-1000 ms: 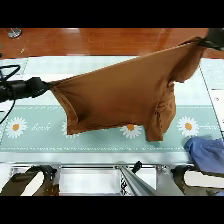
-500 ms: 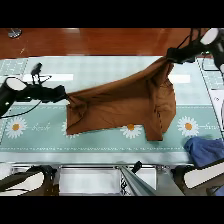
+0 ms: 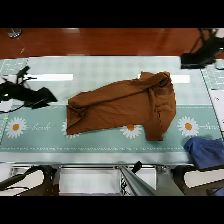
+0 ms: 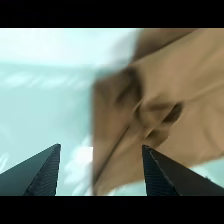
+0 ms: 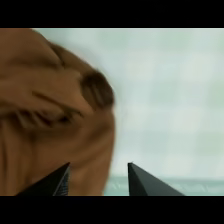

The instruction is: Fold the shirts.

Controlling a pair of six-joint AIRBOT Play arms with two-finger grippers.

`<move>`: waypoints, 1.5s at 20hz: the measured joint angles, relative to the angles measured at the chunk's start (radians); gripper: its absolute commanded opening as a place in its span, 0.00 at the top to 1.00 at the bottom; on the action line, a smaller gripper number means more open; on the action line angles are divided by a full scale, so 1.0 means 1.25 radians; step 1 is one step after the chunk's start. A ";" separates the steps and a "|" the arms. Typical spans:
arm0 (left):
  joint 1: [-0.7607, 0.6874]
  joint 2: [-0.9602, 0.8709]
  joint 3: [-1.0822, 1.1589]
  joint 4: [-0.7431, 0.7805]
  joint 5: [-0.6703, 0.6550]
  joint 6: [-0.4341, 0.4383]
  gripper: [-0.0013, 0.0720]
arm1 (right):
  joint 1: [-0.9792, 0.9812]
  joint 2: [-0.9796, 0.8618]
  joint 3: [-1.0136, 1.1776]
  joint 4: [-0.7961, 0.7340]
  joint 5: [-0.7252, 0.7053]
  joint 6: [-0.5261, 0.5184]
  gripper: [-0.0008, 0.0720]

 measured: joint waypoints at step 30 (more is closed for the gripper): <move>-0.136 0.049 -0.446 -0.256 0.265 0.112 0.96 | -0.181 0.209 -0.404 0.066 -0.003 -0.053 0.30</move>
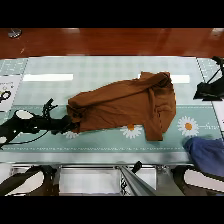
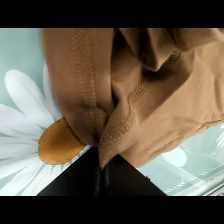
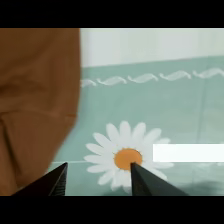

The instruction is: Fold the shirts.

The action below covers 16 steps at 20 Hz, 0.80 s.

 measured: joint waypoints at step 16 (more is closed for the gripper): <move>0.021 0.029 -0.001 0.006 -0.030 0.020 0.96 | -0.150 0.017 -0.433 0.421 -0.368 -0.100 0.25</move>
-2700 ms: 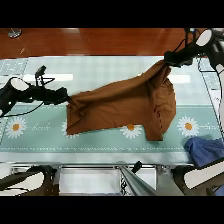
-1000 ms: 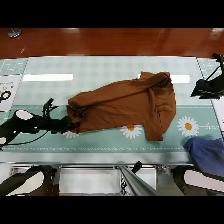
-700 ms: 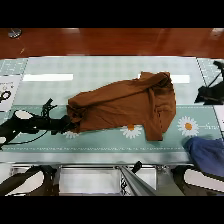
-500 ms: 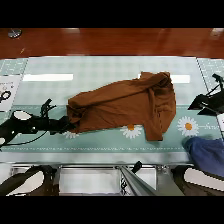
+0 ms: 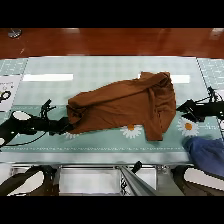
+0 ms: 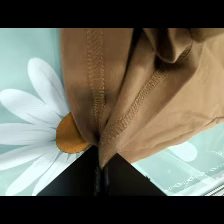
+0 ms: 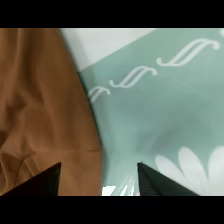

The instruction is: Fold the shirts.

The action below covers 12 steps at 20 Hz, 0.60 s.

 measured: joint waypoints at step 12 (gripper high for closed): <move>0.038 0.051 0.182 0.005 -0.004 -0.003 0.96 | 0.156 0.044 0.059 0.061 -0.094 -0.047 0.94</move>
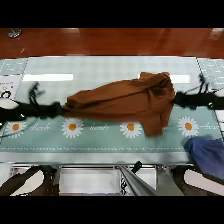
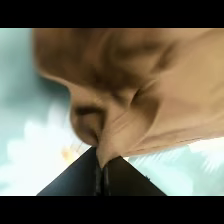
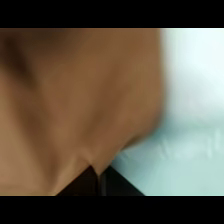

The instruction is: Fold the shirts.

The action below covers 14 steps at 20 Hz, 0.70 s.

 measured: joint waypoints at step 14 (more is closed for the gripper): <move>0.022 0.457 0.834 0.078 0.175 -0.025 0.96 | -0.001 0.538 0.690 0.040 -0.093 0.030 0.94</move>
